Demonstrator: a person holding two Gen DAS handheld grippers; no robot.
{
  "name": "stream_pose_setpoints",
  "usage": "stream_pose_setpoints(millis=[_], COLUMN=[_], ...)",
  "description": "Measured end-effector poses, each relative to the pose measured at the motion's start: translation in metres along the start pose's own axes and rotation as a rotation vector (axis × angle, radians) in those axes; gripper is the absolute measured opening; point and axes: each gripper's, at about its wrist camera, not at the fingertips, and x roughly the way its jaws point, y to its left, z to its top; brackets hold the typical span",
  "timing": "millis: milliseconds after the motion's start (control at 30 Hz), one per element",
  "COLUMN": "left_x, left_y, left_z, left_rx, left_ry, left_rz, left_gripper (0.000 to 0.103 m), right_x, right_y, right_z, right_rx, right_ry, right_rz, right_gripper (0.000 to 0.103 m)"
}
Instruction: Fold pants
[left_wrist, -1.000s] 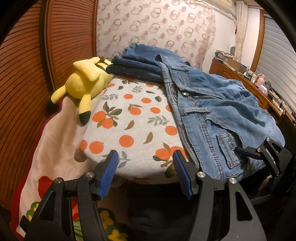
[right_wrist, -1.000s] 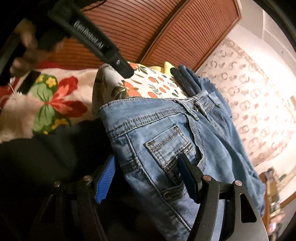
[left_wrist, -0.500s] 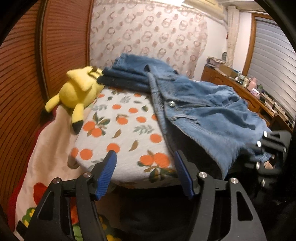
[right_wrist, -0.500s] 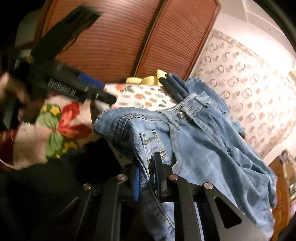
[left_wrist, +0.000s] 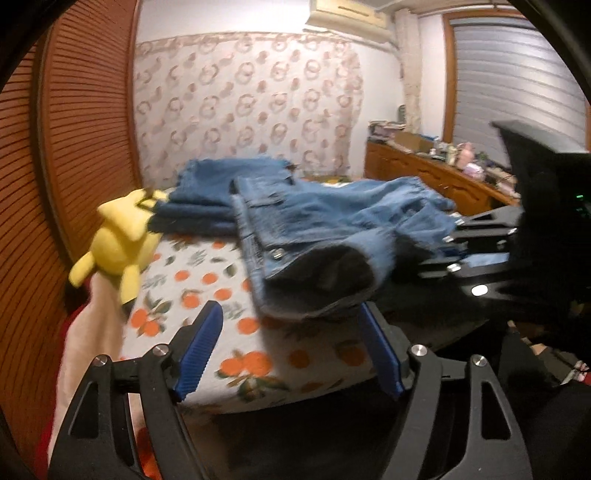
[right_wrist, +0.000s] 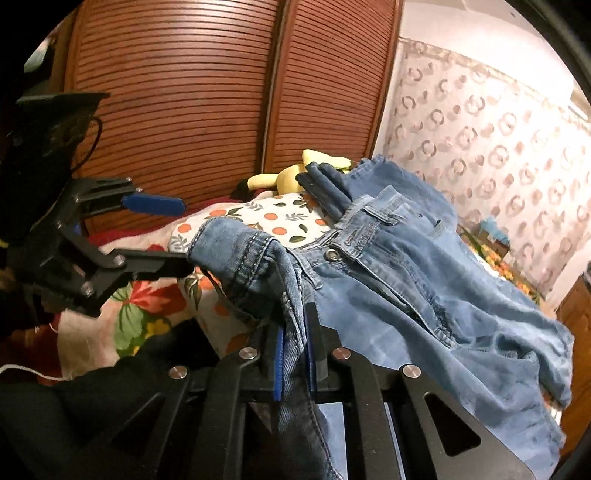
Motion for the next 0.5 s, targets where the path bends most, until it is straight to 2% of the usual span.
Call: stream_pose_setpoints(millis=[233, 300, 333, 433, 500], left_x=[-0.003, 0.000, 0.003, 0.008, 0.012], left_y=[-0.016, -0.018, -0.019, -0.022, -0.022], left_z=[0.011, 0.012, 0.013, 0.014, 0.015], left_rx=[0.016, 0.012, 0.010, 0.007, -0.008], left_ry=[-0.033, -0.018, -0.009, 0.003, 0.020], left_rz=[-0.056, -0.072, -0.076, -0.095, -0.111], left_gripper=[0.074, 0.057, 0.055, 0.038, 0.024], right_x=[0.006, 0.006, 0.006, 0.007, 0.008], right_y=[-0.011, -0.012, -0.013, -0.012, -0.012], right_z=[0.000, 0.000, -0.001, -0.002, -0.002], right_rx=[0.038, 0.049, 0.055, 0.065, 0.069], right_ry=[0.003, 0.001, 0.000, -0.001, -0.001], right_rz=[0.034, 0.043, 0.045, 0.047, 0.049], right_gripper=[0.009, 0.009, 0.009, 0.009, 0.009])
